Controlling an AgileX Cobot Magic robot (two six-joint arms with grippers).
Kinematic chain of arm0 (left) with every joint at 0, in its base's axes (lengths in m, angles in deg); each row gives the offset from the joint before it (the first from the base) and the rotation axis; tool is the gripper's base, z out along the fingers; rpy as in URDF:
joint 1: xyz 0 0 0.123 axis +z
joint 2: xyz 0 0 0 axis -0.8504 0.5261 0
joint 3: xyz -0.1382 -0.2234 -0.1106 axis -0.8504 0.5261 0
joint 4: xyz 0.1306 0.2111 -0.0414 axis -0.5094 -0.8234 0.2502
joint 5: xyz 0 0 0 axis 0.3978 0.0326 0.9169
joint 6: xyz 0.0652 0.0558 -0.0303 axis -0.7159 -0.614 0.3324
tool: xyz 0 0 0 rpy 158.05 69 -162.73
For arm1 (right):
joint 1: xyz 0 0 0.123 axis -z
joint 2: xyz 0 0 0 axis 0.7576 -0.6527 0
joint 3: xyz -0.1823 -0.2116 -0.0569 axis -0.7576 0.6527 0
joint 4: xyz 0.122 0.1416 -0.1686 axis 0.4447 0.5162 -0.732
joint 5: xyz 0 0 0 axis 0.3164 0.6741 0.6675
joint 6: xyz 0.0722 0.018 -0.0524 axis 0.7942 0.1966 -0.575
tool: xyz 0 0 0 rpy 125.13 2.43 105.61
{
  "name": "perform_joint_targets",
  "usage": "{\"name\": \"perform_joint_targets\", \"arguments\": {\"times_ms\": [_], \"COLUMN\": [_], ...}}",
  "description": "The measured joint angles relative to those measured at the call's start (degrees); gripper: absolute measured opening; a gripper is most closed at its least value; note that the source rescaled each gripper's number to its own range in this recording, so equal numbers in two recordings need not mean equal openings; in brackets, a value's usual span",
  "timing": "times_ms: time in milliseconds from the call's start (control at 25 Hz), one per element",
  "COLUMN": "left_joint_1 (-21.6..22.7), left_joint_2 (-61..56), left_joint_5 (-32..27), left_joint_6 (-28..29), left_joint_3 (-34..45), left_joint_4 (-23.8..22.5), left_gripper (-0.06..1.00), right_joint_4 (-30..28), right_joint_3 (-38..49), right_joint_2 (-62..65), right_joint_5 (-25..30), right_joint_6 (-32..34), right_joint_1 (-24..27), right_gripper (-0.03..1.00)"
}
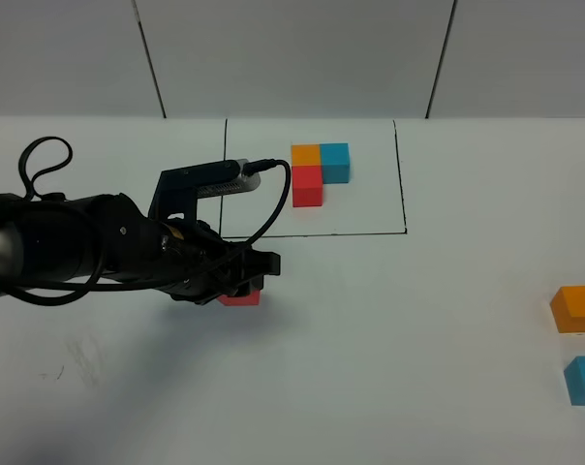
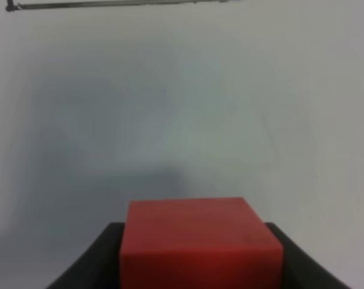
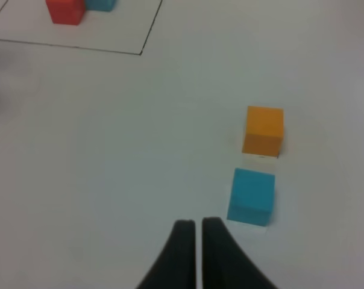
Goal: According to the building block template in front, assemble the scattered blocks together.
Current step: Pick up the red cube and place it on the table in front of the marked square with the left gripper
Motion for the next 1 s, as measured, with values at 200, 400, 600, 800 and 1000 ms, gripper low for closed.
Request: {"name": "perform_joint_targets", "arguments": {"times_ms": [200, 400, 600, 800, 1000], "left_joint_1": [0.0, 0.0, 0.2, 1.0, 1.6], "left_joint_2": [1.7, 1.8, 1.8, 1.8, 1.8], "left_joint_5": [0.4, 0.9, 1.2, 0.2, -2.0], "left_joint_6": [-3.8, -4.3, -4.5, -4.5, -4.5], "left_joint_3": [0.1, 0.1, 0.1, 0.1, 0.1], "left_joint_4": [3.4, 3.7, 3.8, 1.9, 0.5], "left_gripper": [0.46, 0.46, 0.46, 0.46, 0.46], "right_joint_4": [0.0, 0.0, 0.0, 0.0, 0.0], "right_joint_3": [0.0, 0.0, 0.0, 0.0, 0.0], "right_joint_2": [0.0, 0.0, 0.0, 0.0, 0.0], "right_joint_5": [0.0, 0.0, 0.0, 0.0, 0.0], "right_joint_6": [0.0, 0.0, 0.0, 0.0, 0.0], "right_joint_1": [0.0, 0.0, 0.0, 0.0, 0.0], "right_gripper": [0.0, 0.0, 0.0, 0.0, 0.0]}}
